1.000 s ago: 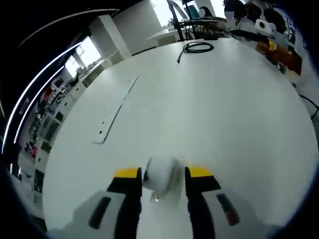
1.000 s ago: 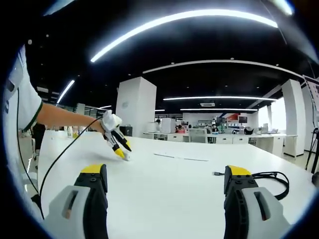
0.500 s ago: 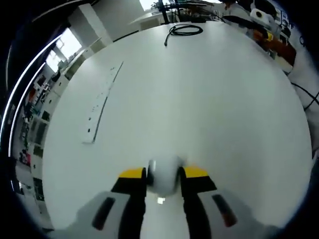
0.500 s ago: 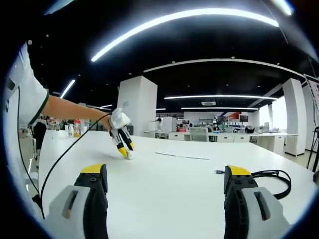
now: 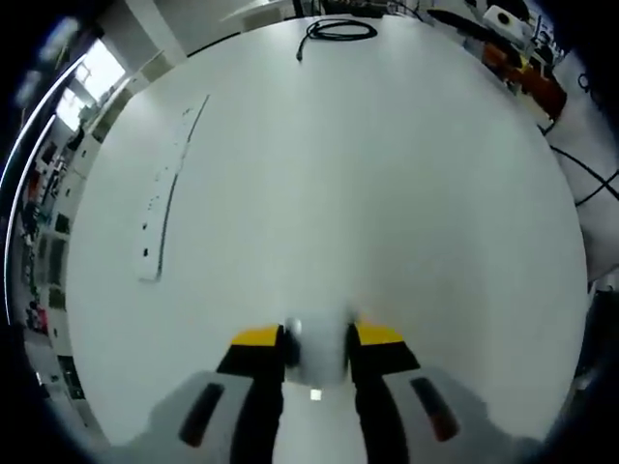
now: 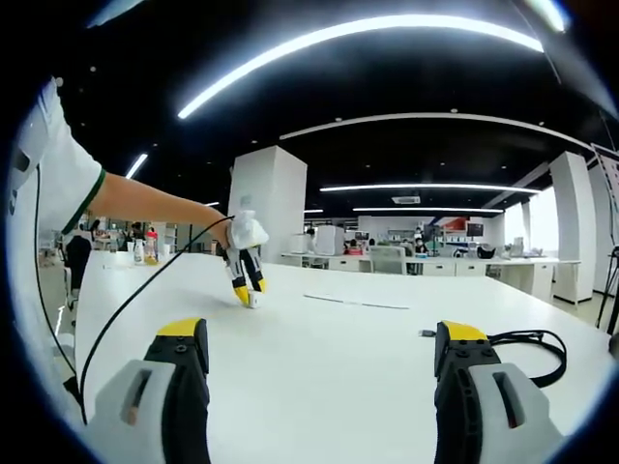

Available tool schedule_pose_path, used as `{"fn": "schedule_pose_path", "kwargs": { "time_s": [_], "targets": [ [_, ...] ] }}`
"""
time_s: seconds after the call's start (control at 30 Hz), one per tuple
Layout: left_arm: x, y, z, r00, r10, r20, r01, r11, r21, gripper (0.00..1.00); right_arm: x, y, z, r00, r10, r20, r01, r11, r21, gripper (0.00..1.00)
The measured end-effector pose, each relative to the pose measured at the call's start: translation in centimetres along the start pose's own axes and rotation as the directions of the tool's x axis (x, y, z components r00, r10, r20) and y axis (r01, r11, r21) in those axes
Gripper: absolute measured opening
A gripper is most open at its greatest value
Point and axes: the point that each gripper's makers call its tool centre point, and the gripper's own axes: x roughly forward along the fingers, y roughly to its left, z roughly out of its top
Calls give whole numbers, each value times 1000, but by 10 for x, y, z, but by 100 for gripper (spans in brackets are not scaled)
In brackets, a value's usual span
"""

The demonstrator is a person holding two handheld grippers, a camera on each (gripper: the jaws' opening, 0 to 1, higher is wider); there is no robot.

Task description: Plug the desk Type‑C cable into the charger adapter.

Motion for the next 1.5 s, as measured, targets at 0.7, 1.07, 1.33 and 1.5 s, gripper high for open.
{"fn": "schedule_pose_path", "kwargs": {
  "time_s": [0.7,1.07,1.33,1.5],
  "targets": [
    [-6,-59,12,1000,11,5,-11,1000,-28,24,2,5,-3,1000,10,-6,-10,1000,-4,99],
    [-11,-106,15,1000,5,-11,-6,999,-42,24,3,7,-8,1000,14,-12,-14,1000,2,99],
    [-13,-133,18,1000,12,-14,-13,998,-56,24,3,9,-9,1000,19,-18,-19,1000,4,99],
    [-16,-139,11,1000,1,-16,-2,998,-56,24,5,5,-12,1000,24,-20,-24,1000,3,99]
  ]
}}
